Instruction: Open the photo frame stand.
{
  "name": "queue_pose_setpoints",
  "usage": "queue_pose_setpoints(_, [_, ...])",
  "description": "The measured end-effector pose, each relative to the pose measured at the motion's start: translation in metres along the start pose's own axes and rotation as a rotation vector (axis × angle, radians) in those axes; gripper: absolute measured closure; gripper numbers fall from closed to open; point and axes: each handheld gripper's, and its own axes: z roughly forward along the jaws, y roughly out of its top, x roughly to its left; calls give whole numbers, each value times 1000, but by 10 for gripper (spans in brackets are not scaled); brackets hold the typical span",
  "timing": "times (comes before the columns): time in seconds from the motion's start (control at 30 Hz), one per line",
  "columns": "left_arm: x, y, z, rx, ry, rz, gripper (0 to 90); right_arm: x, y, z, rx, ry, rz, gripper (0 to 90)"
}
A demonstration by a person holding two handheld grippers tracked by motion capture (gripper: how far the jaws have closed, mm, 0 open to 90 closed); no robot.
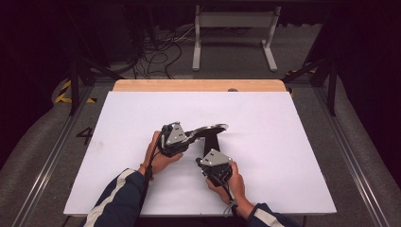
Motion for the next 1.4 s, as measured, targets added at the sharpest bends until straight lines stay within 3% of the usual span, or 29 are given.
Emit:
queue_pose_setpoints(0.6, [-2, 0, -9, 15, -8, 30, 796, -23, -11, -10, 27, 26, 50, 900])
queue_pose_setpoints(0.83, [-3, -1, -11, 19, -10, 23, 794, -30, -14, -15, 29, 39, 84, 900])
queue_pose_setpoints(1.07, [-2, -1, -9, -11, -24, 17, 739, -25, -11, -13, -2, 50, 54, 893])
queue_pose_setpoints(1.4, [-1, -3, 1, -6, -9, -8, 684, -11, -7, 1, -23, 61, 36, 876])
